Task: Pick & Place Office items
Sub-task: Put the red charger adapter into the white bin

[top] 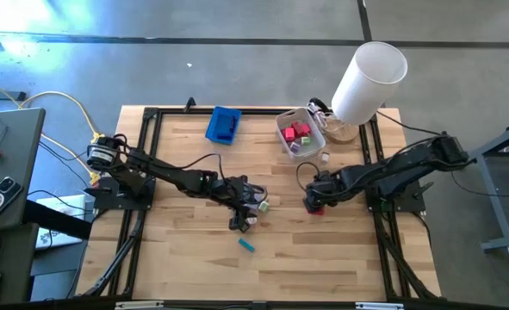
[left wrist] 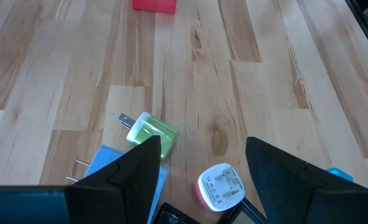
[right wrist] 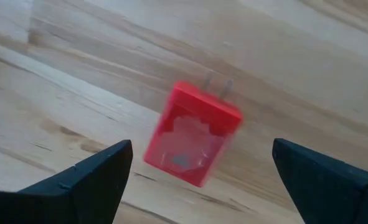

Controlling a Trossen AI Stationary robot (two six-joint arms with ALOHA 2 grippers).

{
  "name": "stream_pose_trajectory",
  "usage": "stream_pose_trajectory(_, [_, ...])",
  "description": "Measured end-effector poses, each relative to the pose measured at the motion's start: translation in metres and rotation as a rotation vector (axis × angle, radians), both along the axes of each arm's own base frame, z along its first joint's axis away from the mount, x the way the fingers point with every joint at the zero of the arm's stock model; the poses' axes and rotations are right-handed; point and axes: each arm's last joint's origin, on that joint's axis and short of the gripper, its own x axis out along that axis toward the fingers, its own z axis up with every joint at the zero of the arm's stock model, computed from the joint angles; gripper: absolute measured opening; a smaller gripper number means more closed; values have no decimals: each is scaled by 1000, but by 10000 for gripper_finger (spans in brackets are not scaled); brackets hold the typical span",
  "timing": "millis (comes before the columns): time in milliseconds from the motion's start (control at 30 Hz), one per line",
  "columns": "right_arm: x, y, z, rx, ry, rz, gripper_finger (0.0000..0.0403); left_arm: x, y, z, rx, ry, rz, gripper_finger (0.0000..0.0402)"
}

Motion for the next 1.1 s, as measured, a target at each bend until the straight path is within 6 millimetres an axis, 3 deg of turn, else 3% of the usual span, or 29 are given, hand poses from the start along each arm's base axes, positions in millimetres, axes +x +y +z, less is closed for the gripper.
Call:
stream_pose_trajectory(667, [14, -9, -27, -15, 81, -26, 375, -1, 0, -1, 2, 7, -1, 228])
stream_pose_trajectory(1100, [15, -9, -28, -23, 80, 33, 375, -1, 0, -1, 3, 15, -1, 228])
